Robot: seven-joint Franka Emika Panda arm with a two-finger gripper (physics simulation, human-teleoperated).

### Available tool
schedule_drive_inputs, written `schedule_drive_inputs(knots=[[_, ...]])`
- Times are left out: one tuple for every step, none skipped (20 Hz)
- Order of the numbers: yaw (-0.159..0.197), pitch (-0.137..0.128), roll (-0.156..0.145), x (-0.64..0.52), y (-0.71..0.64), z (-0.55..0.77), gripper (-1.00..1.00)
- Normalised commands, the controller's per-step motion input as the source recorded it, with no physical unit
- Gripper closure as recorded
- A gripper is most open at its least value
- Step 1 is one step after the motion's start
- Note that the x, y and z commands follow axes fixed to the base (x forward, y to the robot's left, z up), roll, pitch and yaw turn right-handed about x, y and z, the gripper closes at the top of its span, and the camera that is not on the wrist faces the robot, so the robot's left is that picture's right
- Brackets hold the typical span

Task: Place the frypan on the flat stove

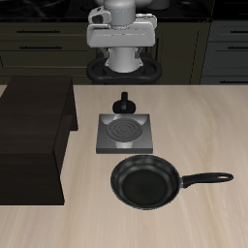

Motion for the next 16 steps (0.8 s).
schedule_drive_inputs(knots=[[0.000, 0.000, 0.000, 0.02, 0.07, -0.01, -1.00], [0.015, -0.008, -0.011, 0.40, -0.09, 0.01, -1.00], [-0.031, 0.053, -0.067, 0.46, -0.14, -0.03, -1.00], [0.008, 0.002, -0.041, 0.33, -0.07, 0.01, -1.00], [-0.026, 0.015, -0.059, 0.44, -0.17, 0.04, -1.00], [-0.032, 0.018, 0.021, 0.44, -0.14, 0.03, -1.00], [0.000, 0.000, 0.000, 0.02, 0.15, -0.02, -1.00], [-0.004, -0.012, -0.111, 0.87, -0.41, 0.12, -1.00], [0.000, 0.000, 0.000, 0.01, 0.12, -0.03, -1.00], [-0.008, 0.025, 0.115, 0.47, -0.05, 0.01, -1.00], [0.019, -0.022, -0.130, 0.43, -0.27, 0.06, -1.00], [0.097, -0.067, -0.044, 0.44, -0.13, 0.04, -1.00], [-0.007, 0.056, 0.014, 0.45, -0.09, -0.08, -1.00], [-0.003, -0.015, -0.027, 0.45, -0.08, 0.01, -1.00], [-0.029, 0.000, 0.004, 0.46, -0.07, 0.00, -1.00], [0.000, 0.000, 0.000, 0.03, 0.08, -0.01, -1.00]])
